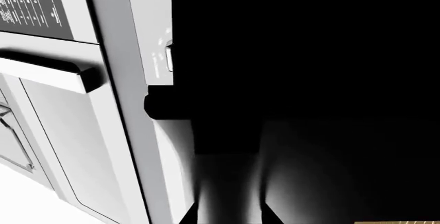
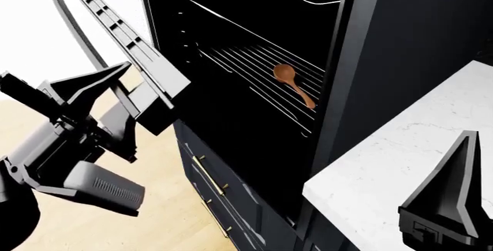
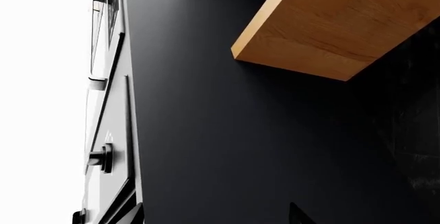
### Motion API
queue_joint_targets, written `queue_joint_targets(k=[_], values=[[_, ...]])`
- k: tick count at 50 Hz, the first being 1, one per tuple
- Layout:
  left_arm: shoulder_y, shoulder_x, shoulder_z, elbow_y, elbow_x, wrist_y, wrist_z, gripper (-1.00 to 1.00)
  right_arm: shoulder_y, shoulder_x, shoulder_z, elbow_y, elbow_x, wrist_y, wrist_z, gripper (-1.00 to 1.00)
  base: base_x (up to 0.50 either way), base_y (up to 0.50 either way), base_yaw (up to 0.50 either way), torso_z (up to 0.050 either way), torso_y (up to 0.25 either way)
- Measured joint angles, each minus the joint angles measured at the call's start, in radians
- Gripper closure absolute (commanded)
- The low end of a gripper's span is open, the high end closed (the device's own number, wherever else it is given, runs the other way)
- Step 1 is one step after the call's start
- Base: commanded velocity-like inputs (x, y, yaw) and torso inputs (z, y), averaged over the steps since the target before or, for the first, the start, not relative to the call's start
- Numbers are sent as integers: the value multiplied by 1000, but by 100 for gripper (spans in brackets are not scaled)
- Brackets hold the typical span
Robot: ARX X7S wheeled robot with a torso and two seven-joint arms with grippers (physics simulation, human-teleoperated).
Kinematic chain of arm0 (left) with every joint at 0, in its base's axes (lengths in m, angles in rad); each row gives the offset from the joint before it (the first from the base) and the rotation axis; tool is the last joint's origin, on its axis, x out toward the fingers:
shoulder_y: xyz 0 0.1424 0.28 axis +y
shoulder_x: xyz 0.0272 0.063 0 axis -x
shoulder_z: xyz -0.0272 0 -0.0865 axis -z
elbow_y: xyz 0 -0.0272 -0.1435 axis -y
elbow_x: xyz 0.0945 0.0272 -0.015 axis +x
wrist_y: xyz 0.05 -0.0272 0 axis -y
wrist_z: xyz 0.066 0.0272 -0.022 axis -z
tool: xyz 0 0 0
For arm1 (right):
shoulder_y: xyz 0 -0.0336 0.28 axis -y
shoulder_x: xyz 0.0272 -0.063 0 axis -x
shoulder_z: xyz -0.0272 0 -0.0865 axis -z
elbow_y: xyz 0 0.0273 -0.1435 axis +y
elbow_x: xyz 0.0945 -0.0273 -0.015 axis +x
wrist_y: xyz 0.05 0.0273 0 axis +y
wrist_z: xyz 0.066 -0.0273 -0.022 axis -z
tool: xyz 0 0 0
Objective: Open the oven door
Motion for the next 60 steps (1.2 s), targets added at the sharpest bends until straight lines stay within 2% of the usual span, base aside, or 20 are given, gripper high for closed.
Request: queue_joint_targets(k=[16, 44, 60], values=[[67, -54, 16, 13, 12, 24, -118, 100, -3, 3, -1, -2, 3, -3, 1, -100, 0, -3, 0, 0, 3], [241, -158, 65, 33, 53, 52, -396, 100, -3, 6, -5, -2, 7, -8, 2, -100, -1, -4, 0, 1, 4], [310, -187, 90, 24, 80, 57, -528, 100, -5, 6, -6, -4, 9, -13, 2, -100, -4, -7, 3, 1, 6]])
